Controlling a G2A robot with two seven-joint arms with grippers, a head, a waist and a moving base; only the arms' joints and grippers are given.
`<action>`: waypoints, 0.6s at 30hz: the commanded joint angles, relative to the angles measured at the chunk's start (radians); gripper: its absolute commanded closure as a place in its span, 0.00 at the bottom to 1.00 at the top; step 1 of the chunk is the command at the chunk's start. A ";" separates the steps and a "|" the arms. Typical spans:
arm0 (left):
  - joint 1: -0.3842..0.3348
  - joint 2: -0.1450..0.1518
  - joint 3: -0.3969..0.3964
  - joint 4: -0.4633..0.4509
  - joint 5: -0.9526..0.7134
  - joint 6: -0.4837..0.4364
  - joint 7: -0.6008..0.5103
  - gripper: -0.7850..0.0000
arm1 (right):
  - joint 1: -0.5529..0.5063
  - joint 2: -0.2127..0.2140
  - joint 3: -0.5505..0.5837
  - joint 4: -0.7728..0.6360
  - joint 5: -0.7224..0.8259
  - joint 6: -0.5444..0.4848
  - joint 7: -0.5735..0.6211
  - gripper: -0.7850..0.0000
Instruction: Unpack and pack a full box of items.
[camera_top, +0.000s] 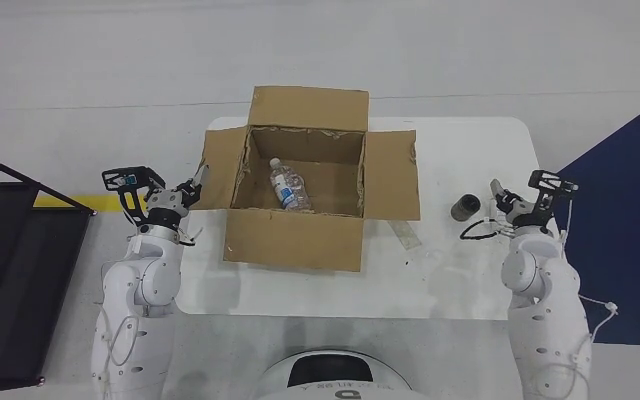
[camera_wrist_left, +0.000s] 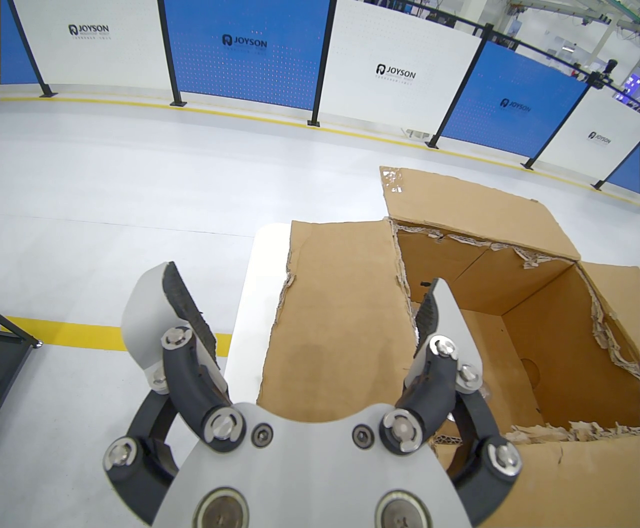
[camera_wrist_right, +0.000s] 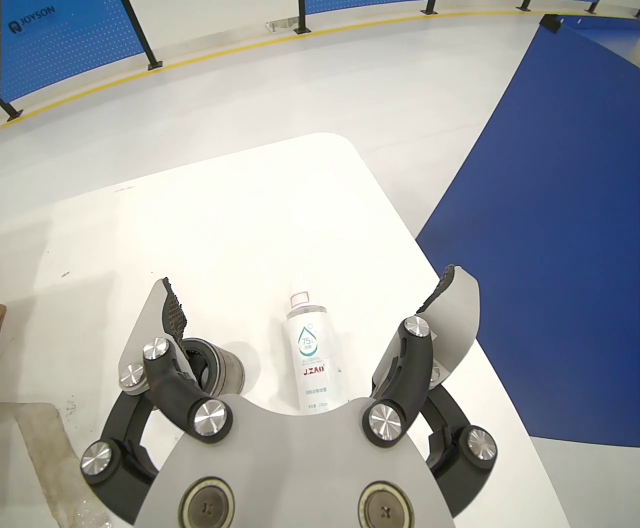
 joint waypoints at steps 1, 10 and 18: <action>0.000 0.000 0.000 0.000 0.000 0.000 0.000 0.00 | 0.000 0.000 0.000 0.000 0.000 0.000 0.000 0.00; 0.000 0.000 0.000 0.000 0.000 0.000 0.000 0.00 | -0.001 -0.002 -0.004 -0.024 0.055 -0.040 -0.018 0.00; 0.000 0.000 0.000 0.000 0.000 0.000 0.000 0.00 | -0.009 0.006 -0.037 -0.161 0.191 -0.331 0.008 0.00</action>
